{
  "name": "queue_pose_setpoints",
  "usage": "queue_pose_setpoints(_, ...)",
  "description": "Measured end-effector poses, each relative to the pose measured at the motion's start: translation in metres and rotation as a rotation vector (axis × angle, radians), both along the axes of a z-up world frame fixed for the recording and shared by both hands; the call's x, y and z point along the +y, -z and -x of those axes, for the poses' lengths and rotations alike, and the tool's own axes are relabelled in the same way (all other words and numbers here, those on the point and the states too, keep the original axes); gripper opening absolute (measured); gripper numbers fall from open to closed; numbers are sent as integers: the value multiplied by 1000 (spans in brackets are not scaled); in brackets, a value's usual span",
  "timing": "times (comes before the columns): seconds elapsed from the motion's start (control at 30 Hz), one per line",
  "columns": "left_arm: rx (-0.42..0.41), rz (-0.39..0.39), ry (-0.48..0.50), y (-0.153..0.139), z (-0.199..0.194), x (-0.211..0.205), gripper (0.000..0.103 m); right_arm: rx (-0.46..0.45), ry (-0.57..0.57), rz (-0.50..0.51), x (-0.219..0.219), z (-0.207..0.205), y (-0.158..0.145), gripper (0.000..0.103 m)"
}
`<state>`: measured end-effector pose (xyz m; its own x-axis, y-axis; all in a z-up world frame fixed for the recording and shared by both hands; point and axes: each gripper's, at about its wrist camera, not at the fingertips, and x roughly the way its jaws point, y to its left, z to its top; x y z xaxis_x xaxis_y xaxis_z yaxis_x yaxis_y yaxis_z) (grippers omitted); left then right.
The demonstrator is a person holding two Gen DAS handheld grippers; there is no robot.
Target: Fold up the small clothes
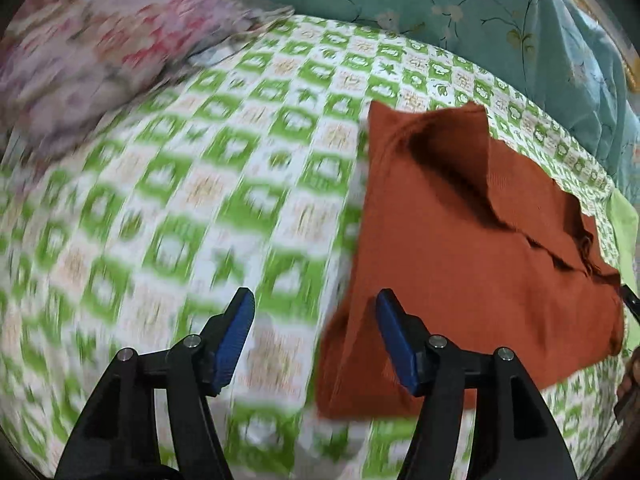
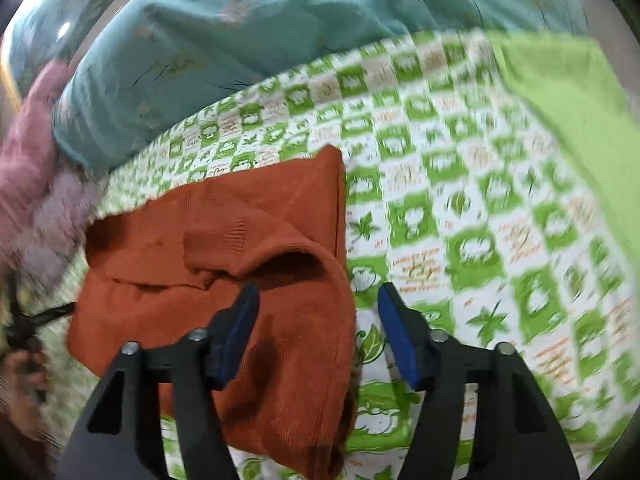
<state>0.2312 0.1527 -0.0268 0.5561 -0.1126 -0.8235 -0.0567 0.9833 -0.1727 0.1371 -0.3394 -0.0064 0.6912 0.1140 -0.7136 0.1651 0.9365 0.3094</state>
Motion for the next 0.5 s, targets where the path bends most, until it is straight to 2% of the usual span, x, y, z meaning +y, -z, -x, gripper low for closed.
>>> queue_pose_setpoints(0.13, -1, -74, 26, -4, 1, -11, 64, 1, -147, 215, 38, -25, -11, 66)
queue_pose_setpoints(0.17, -8, -102, 40, -7, -6, -17, 64, 4, -204, 319, 55, -33, -11, 68)
queue_pose_setpoints(0.3, -17, -166, 105, -11, -48, -44, 65, 52, -326, 554, 90, -56, 5, 70)
queue_pose_setpoints(0.4, -19, -216, 127, -9, -82, -66, 65, 69, -315, 570, 88, -75, 12, 70)
queue_pose_setpoints(0.5, -22, -212, 125, -10, -122, -78, 65, 61, -177, 480, 57, -95, 6, 70)
